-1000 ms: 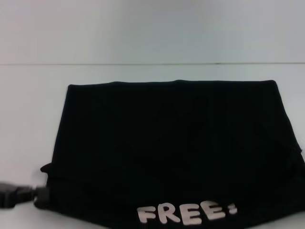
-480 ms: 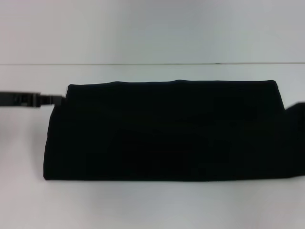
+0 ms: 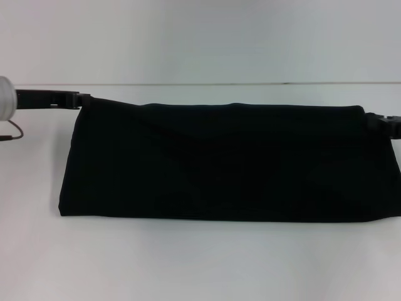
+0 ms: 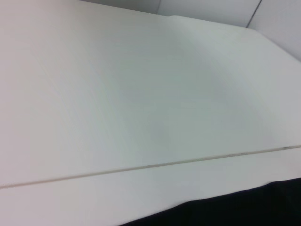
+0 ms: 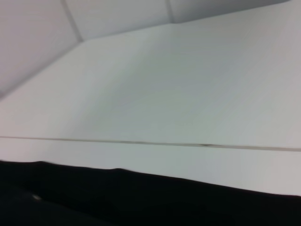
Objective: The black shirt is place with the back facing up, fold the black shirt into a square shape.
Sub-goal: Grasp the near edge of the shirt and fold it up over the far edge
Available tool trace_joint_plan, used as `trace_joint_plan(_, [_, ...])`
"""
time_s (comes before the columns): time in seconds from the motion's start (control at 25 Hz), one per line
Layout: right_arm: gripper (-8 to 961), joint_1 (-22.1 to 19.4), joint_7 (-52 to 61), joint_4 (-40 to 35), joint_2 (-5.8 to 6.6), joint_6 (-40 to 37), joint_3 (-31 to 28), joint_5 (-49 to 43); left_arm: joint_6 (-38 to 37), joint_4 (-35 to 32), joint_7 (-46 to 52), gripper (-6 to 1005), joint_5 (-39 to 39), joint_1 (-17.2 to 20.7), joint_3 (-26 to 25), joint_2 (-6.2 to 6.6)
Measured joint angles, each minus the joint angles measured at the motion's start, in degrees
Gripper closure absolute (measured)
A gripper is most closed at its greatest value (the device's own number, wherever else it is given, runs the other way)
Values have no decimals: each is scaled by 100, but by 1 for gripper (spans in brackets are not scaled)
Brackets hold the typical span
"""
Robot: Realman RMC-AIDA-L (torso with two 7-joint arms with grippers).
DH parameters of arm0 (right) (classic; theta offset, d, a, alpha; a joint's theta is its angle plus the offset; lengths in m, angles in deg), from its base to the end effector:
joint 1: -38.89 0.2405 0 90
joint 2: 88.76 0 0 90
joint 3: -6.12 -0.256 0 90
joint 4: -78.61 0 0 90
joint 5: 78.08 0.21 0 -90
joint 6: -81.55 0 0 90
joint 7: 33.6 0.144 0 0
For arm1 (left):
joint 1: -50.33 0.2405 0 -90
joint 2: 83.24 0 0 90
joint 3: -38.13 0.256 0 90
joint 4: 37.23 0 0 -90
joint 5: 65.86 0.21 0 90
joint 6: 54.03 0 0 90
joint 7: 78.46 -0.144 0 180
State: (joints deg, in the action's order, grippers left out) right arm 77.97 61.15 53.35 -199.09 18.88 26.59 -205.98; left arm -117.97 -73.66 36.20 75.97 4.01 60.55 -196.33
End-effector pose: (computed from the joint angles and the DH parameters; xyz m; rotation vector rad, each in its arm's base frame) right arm 0.3249 0.4067 0.0611 -2.1554 1.1058 0.4718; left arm -0.2769 0.4414 0.0706 -2.1615 -1.1838 -0.3490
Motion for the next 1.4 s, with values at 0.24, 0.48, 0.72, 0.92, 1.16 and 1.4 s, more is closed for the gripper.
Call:
trace_joint_plan(0.24, [929, 356, 0, 244, -194, 1138, 245, 20, 633, 16, 3, 997, -1, -97, 482, -154])
trace_joint_plan(0.48, [929, 624, -10, 247, -284, 1715, 261, 21, 987, 12, 3, 997, 0, -151, 667, -201])
trace_joint_plan(0.72, [928, 807, -1, 249, -286, 2062, 277, 10, 1181, -75, 4, 997, -24, -185, 668, -204])
trace_joint_plan(0.92, [928, 885, 24, 250, -247, 2127, 325, 24, 1289, -113, 4, 997, -107, -188, 670, -177])
trace_joint_plan(1.16, [927, 936, 41, 255, -228, 2311, 352, 28, 1459, -112, -28, 997, -139, -201, 686, -201])
trace_joint_plan(1.4, [926, 1019, -33, 463, -240, 2738, 404, 29, 1774, 23, -72, 997, -139, -217, 698, -245])
